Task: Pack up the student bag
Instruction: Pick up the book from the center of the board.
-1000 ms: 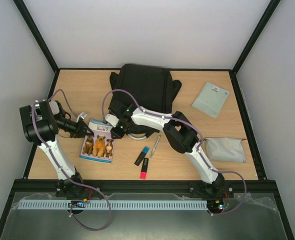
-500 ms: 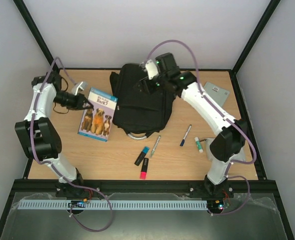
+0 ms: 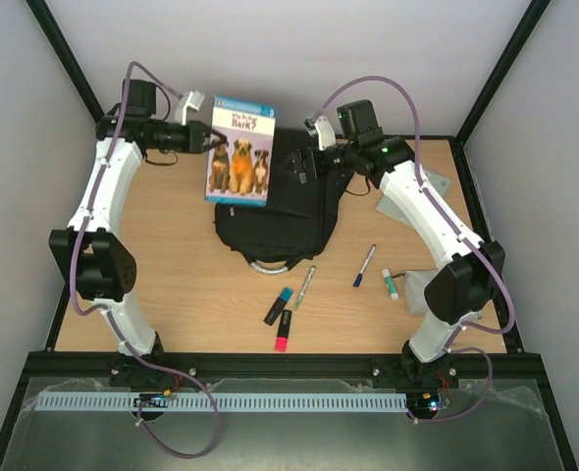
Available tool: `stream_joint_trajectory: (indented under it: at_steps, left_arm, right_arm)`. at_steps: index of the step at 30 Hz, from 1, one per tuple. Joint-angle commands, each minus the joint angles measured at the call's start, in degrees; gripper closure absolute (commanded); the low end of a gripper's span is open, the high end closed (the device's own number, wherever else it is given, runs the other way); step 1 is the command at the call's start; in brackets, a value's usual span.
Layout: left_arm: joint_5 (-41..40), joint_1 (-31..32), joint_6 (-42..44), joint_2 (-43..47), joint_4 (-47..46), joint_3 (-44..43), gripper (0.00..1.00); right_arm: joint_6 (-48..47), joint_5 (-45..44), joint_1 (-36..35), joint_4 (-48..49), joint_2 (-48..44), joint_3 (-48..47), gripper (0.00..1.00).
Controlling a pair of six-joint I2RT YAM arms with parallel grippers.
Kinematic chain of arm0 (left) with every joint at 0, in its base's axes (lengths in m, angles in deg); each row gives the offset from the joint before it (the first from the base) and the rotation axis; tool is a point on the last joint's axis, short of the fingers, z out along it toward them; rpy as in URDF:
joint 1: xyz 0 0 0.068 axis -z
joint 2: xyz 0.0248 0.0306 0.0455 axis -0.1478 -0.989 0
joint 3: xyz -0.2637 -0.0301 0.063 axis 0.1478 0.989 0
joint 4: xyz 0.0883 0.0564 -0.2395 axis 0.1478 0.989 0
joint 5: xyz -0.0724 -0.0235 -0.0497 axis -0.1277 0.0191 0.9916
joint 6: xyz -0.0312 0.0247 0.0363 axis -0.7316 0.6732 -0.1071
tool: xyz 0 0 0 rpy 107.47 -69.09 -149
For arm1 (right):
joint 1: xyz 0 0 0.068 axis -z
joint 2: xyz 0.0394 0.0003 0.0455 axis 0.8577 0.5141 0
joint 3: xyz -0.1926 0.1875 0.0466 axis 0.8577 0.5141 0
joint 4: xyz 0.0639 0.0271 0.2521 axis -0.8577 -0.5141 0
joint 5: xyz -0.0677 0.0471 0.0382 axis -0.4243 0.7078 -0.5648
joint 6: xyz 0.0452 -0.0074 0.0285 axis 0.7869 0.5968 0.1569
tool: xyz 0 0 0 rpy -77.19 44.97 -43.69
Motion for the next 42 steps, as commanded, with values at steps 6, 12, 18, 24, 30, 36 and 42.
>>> stream_joint_trajectory:
  at_steps: [6,12,18,24,30,36,42]
  left_arm:
    - [22.43,0.16,-18.1,-2.15,-22.48,2.22,0.98]
    - [29.5,0.11,-14.16,0.88,-19.86,9.04,0.98]
    - [31.49,-0.11,-12.0,5.02,-18.23,16.5,0.98]
    - [40.8,-2.42,-14.23,3.36,-15.5,20.69,0.98]
    - [40.56,-3.06,-9.39,4.44,-13.16,20.71,0.98]
    - [40.86,-3.19,-9.46,4.18,-13.26,21.83,0.98]
    - [40.86,-3.14,-9.34,2.45,-13.08,19.58,0.98]
  right_arm:
    - [3.52,2.01,0.62,-1.07,-2.05,2.64,0.07]
    - [4.69,4.54,1.48,-0.78,-0.21,2.5,0.03]
    - [-2.55,13.14,1.65,-3.99,2.81,-0.23,0.0]
    - [0.25,16.73,1.74,-2.66,4.66,0.48,0.0]
    - [8.82,27.89,1.67,4.79,7.86,2.18,0.0]
    - [10.02,29.33,0.72,6.77,10.95,-0.03,0.01]
    - [8.98,28.6,-1.65,7.34,12.63,-0.81,0.0]
